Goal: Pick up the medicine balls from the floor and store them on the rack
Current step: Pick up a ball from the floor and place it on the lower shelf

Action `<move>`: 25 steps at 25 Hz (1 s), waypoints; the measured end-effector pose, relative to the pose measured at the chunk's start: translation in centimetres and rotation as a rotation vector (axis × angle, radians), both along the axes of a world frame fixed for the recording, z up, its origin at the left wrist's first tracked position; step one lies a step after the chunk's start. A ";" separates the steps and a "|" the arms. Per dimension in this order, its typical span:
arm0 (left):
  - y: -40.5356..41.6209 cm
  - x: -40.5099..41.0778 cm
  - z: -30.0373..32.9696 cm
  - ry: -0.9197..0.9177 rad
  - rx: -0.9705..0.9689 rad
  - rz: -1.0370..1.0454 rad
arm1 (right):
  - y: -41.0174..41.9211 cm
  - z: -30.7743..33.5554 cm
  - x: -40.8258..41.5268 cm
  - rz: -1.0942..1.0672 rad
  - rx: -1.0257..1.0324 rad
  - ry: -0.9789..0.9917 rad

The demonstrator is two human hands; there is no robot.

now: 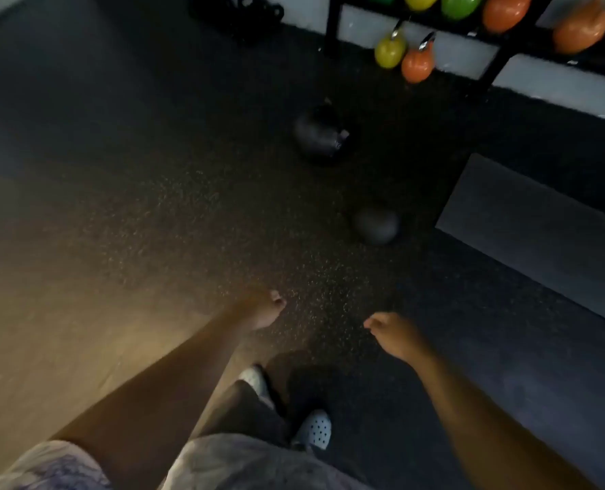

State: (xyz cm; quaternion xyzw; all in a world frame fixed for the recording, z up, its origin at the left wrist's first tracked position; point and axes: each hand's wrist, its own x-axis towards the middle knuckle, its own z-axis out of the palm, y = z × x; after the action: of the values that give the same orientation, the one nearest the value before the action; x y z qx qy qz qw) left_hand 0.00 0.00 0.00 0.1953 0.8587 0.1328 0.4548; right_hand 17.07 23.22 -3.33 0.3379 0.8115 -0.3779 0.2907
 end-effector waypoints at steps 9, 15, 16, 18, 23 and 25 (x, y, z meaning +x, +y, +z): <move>-2.6 -5.3 -7.0 -0.161 -0.135 0.194 | 3.2 -5.4 -12.0 0.211 -0.031 -0.211; 1.3 -12.1 -6.7 -0.181 -0.135 0.371 | 8.1 -4.5 -23.3 0.328 -0.041 -0.154; 2.4 -13.7 -6.7 -0.185 -0.136 0.403 | 9.4 -4.5 -25.6 0.349 -0.038 -0.149; 4.7 -16.3 -6.4 -0.202 -0.154 0.464 | 12.0 -4.3 -29.7 0.373 -0.048 -0.115; 11.3 -23.1 -5.9 -0.171 -0.224 0.554 | 18.7 -4.1 -38.7 0.465 -0.026 -0.131; 14.4 -26.0 -5.8 -0.161 -0.211 0.570 | 21.8 -4.0 -42.6 0.507 0.016 -0.130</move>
State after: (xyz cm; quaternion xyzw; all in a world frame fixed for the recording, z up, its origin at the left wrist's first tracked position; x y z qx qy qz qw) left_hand -26.04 14.44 -5.83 -0.1129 0.8491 0.1801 0.4837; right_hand -25.49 44.98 -7.36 0.1495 0.8528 -0.2638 0.4252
